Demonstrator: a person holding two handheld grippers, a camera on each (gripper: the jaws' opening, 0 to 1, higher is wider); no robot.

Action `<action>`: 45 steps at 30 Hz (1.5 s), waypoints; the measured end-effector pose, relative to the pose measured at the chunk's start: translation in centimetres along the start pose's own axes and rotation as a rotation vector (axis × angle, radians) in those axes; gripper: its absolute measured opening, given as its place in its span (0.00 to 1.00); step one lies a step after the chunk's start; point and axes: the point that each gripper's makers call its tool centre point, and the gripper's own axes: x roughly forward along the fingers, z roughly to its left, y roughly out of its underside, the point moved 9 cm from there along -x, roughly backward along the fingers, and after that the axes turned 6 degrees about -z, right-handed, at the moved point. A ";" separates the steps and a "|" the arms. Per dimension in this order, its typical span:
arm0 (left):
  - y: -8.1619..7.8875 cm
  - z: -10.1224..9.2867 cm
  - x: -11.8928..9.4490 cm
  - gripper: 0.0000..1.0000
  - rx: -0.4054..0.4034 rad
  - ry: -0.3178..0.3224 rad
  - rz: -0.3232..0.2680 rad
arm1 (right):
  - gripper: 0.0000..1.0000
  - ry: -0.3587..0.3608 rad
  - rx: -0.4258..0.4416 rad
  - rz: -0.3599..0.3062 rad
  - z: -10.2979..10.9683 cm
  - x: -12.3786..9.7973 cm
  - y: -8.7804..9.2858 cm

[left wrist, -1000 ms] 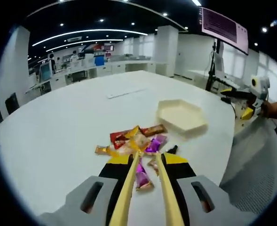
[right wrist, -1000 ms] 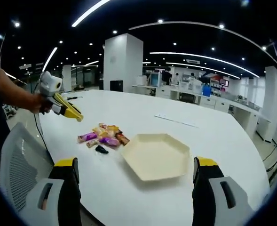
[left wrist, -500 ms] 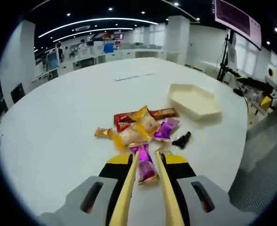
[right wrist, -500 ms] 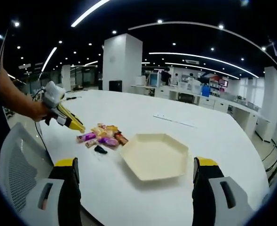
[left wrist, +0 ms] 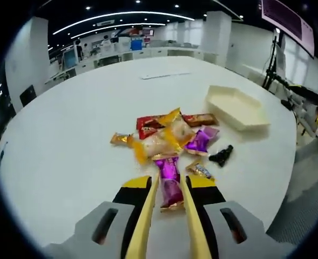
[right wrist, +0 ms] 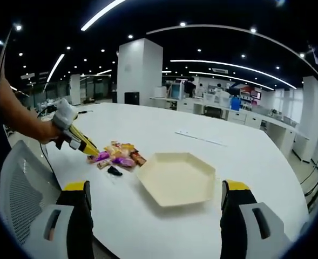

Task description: Place the target food into the container with the food tongs after gripping and lifting it, then release it inside without dropping or visibly crushing the food.

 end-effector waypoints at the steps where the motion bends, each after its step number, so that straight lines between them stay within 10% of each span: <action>1: 0.0 -0.1 0.1 0.22 -0.004 0.001 0.007 | 0.99 -0.002 0.003 -0.001 0.0 0.0 0.0; 28: -0.3 0.1 -0.5 0.17 0.035 0.068 0.047 | 0.97 0.000 0.013 -0.006 0.0 -0.1 -0.1; 45: -3.6 1.3 -0.9 0.17 0.115 0.188 0.076 | 0.96 0.003 0.030 -0.015 0.0 -0.2 -0.1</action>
